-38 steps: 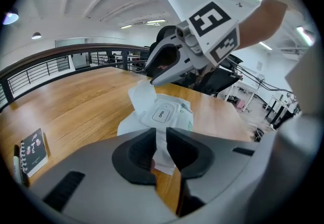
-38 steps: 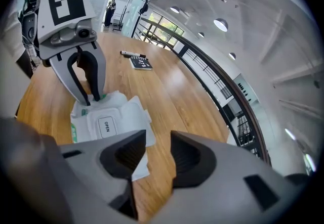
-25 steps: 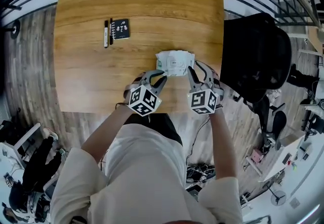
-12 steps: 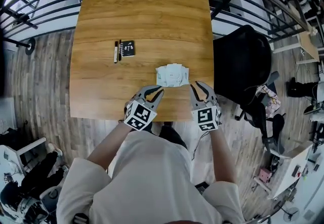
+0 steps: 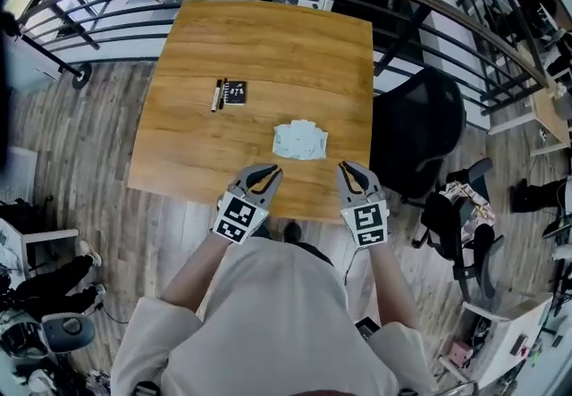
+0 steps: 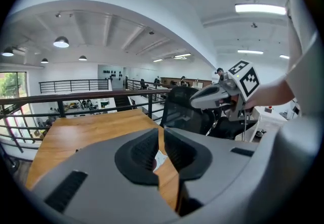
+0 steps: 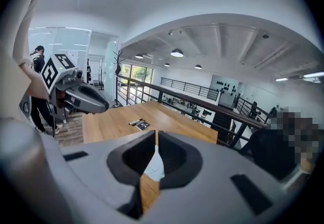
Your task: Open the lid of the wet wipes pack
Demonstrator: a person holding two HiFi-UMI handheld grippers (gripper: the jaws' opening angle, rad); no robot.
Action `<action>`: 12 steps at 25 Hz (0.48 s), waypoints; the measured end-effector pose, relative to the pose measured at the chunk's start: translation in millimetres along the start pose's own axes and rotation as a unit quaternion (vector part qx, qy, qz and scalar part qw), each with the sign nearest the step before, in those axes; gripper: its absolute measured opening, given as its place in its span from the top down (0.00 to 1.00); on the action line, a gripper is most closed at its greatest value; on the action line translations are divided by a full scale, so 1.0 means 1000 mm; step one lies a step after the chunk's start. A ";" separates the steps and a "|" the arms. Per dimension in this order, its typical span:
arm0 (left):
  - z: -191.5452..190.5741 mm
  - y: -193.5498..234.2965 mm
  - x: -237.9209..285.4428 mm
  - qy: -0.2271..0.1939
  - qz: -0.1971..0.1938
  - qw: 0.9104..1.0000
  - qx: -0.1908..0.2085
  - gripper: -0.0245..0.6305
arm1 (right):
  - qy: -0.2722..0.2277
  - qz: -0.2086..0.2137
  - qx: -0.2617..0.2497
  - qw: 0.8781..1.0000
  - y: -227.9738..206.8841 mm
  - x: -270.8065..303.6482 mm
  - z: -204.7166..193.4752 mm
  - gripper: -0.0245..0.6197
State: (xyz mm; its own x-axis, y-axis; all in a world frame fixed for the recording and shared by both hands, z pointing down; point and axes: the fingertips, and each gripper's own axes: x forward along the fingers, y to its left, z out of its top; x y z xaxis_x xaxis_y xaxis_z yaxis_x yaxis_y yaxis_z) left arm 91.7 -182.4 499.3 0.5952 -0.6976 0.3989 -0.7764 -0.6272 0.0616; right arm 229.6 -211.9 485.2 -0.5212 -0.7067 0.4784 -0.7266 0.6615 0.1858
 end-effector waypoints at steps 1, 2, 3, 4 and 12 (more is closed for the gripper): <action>0.001 -0.004 -0.004 -0.005 0.008 1.000 -0.008 0.92 | -0.005 0.003 0.001 1.000 -0.001 -0.005 -0.001 0.94; 0.001 -0.007 -0.007 -0.011 0.016 1.000 -0.018 0.93 | -0.009 0.006 0.001 1.000 -0.002 -0.010 -0.003 0.95; 0.001 -0.011 -0.011 -0.016 0.023 0.999 -0.028 0.93 | -0.013 0.009 0.002 1.000 -0.001 -0.015 -0.005 0.96; 0.002 -0.015 -0.016 -0.021 0.031 0.999 -0.036 0.94 | -0.014 0.013 0.003 1.000 0.000 -0.020 -0.008 0.96; 0.018 -0.031 -0.055 -0.059 0.072 0.994 -0.053 0.97 | -0.045 0.037 0.036 0.998 0.015 -0.056 0.002 0.96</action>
State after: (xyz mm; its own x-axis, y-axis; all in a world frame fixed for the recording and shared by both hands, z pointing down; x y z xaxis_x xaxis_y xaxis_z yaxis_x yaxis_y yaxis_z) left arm 86.9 -130.2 459.0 0.4911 -0.8173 0.3015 -0.8694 -0.4817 0.1104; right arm 247.5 -162.9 459.5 -0.6099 -0.6789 0.4089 -0.7133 0.6950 0.0901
